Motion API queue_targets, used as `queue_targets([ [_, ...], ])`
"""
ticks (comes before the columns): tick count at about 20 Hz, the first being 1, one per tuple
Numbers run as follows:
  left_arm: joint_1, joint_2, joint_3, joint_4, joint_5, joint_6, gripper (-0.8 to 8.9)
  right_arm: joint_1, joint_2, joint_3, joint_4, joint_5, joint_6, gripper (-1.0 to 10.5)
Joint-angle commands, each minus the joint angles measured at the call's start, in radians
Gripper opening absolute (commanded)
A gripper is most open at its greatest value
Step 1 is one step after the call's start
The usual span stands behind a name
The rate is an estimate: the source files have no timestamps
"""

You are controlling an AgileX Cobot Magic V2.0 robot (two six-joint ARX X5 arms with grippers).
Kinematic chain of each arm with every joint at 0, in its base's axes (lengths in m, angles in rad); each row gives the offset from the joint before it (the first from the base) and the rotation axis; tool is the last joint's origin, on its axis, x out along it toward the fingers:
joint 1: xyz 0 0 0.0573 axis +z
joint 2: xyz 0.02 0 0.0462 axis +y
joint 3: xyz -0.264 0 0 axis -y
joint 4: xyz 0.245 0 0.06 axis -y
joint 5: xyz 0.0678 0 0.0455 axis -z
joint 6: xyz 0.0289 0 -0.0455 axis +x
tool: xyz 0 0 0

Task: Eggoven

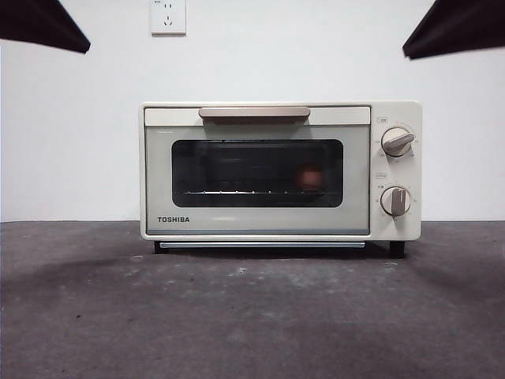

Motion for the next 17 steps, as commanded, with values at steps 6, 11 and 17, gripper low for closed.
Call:
queue_targets([
  [6,-0.004,0.005,0.014,0.003,-0.002,0.024,0.07,0.005,0.002,-0.010,0.041,0.066,-0.006,0.0],
  [11,-0.004,0.005,0.014,0.004,-0.002,0.024,0.07,0.005,0.001,-0.010,0.041,0.066,-0.006,0.0],
  [17,-0.003,0.005,0.014,0.003,-0.002,0.024,0.07,0.005,0.001,-0.010,0.040,0.066,-0.006,0.0],
])
